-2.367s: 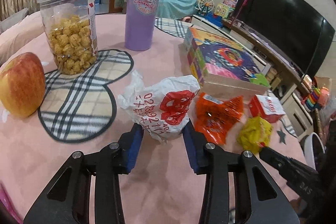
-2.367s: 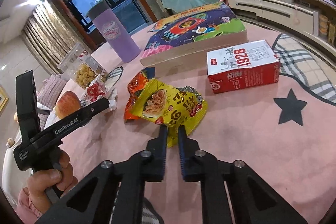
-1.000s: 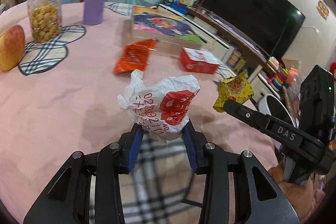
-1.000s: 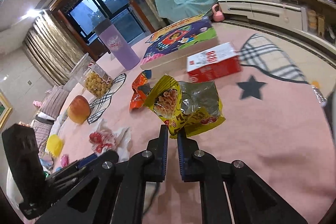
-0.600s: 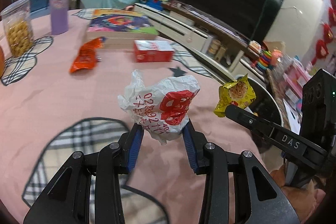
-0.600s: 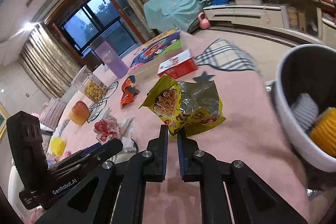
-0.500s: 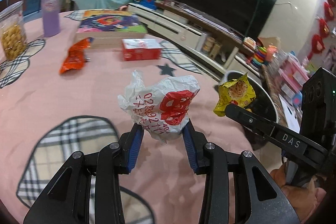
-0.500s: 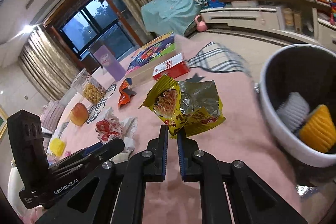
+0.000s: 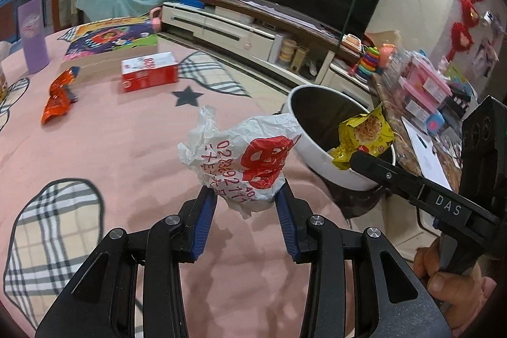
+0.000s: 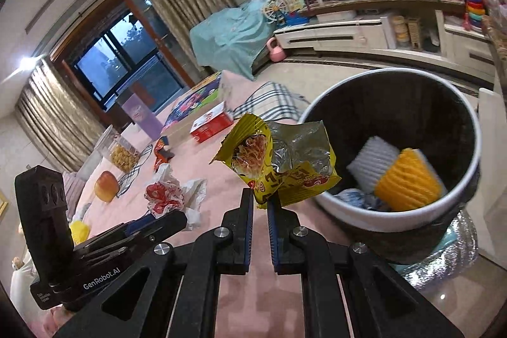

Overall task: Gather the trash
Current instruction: 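Carry the white bag and yellow snack bag over the bin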

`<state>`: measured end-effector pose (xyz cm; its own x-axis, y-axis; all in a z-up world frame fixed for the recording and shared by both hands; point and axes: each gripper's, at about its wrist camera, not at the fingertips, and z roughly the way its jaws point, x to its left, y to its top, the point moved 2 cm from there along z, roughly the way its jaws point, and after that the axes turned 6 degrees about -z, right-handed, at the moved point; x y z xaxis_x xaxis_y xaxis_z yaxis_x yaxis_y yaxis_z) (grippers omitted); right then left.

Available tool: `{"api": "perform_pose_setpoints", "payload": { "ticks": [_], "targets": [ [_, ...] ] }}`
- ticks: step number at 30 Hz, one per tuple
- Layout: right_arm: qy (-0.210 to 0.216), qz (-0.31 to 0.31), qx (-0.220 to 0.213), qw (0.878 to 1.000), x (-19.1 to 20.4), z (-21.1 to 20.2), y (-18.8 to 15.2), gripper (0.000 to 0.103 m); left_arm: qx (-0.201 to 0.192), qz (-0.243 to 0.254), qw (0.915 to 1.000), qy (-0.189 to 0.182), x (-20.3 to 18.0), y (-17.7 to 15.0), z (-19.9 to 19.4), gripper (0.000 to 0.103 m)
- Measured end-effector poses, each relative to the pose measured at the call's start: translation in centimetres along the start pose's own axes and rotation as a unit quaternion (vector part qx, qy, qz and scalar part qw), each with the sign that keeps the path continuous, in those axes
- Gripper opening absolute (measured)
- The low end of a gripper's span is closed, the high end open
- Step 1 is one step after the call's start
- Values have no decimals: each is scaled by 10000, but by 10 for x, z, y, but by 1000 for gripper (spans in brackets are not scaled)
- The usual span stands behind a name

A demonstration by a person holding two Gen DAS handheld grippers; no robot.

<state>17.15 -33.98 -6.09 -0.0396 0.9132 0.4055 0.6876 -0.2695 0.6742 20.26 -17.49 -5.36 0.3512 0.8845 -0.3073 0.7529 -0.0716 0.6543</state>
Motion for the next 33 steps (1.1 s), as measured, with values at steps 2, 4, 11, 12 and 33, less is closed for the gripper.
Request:
{"api": "perform_pose_setpoints", "payload": {
  "ticks": [2,4,11,12,33],
  "targets": [
    [-26,49,-23,10000,-5,-4,1,9,19,72,10000,-19,-9,2,3,37],
    [-75,88,-56,9999,-11,-8,1,9,22,127,9999,-36,-15,3,5,37],
    [-192,173,-97,9996,-29,-15,5,9,54,294,9995,-86,-38,9,15,37],
    [-215,181,-101,9996,-32,-16,6,9,58,305,9995,-93,-40,9,15,37],
    [-429,383,62,9983,-79,-12,22,9,158,729,9970,-199,-91,30,50,37]
  ]
}}
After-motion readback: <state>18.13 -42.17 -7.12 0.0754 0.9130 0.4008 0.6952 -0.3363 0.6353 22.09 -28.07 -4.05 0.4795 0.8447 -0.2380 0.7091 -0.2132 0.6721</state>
